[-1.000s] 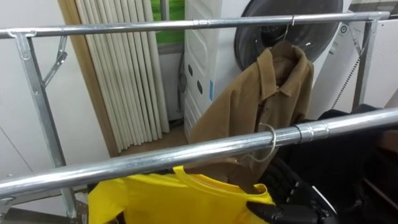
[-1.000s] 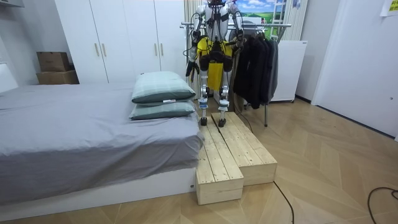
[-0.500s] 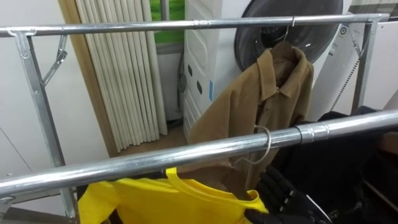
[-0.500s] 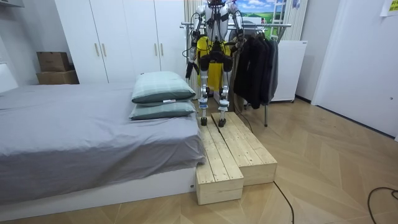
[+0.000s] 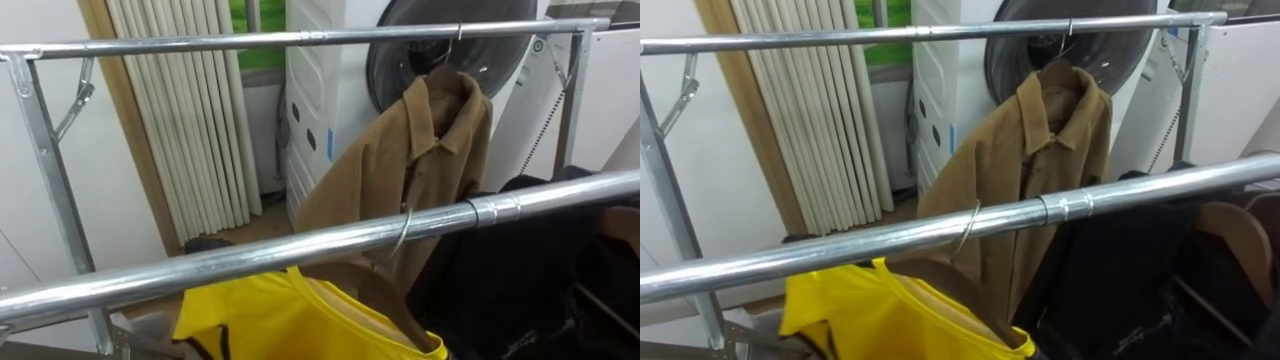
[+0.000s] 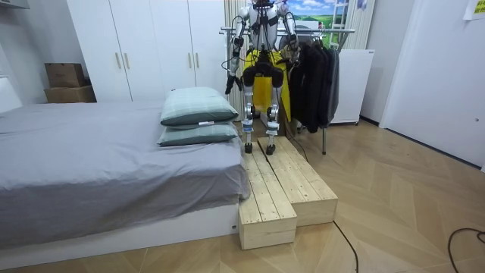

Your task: Hang clothes

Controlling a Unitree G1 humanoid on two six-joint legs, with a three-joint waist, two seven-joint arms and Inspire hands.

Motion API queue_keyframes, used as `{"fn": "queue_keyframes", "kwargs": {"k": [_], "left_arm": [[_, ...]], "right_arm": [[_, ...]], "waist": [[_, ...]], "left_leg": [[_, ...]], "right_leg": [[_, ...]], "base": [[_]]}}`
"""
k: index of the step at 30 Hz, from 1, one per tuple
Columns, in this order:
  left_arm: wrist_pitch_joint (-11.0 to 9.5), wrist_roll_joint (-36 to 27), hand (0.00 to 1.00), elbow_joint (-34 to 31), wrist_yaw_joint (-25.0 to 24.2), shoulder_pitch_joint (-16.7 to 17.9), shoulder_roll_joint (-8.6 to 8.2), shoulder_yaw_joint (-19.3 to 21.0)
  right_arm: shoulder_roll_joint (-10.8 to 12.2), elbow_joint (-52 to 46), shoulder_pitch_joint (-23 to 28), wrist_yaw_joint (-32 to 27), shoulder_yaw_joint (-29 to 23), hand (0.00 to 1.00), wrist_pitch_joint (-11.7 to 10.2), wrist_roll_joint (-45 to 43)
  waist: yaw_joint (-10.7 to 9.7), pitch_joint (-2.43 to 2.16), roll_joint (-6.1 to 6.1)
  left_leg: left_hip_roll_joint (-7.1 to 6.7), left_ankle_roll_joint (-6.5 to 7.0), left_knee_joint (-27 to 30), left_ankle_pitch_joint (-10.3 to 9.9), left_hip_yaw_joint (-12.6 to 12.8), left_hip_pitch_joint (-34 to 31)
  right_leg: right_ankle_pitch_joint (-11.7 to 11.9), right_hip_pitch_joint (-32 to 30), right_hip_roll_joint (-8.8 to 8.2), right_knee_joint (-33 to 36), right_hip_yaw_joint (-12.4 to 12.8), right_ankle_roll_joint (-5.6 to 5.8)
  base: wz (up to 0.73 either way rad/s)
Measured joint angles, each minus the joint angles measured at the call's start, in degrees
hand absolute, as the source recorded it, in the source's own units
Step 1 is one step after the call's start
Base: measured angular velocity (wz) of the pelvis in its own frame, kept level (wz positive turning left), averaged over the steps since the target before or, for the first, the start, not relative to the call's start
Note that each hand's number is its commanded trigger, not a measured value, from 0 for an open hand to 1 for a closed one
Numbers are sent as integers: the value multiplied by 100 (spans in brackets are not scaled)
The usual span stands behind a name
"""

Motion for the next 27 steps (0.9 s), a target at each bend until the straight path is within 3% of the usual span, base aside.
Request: {"fn": "queue_keyframes", "kwargs": {"k": [6,13,17,21,27], "left_arm": [[-79,7,0,27,1,-12,3,49],[-154,56,0,60,31,0,15,78],[-154,43,0,69,37,-39,14,71],[-257,2,0,393,64,-189,3,69],[-420,-6,0,501,328,-218,-110,81]], "right_arm": [[-14,464,10,15,-152,0,-5,-959],[-72,1166,46,53,-161,0,-137,-1405],[23,1839,102,-165,-148,0,-192,-1522],[172,2623,146,-561,-158,0,-272,-1519],[262,3170,244,-1175,-240,0,-438,-1482]], "waist": [[-52,29,-44],[-89,40,-119],[-81,60,-89],[-96,12,-10],[-153,15,110]], "left_leg": [[-1,0,-11,1,-3,-4],[-9,1,1,0,-31,-27],[-6,11,3,-7,-32,-42],[-18,12,-57,-8,-23,-15],[-51,15,-86,-7,-36,8]], "right_leg": [[-4,17,-1,-3,3,6],[-9,-11,-7,-11,-2,14],[-13,-29,-1,-45,-3,17],[-12,44,-7,-83,-2,18],[-33,66,-29,-89,-2,47]], "base": [[0],[0],[0],[0],[2]]}}
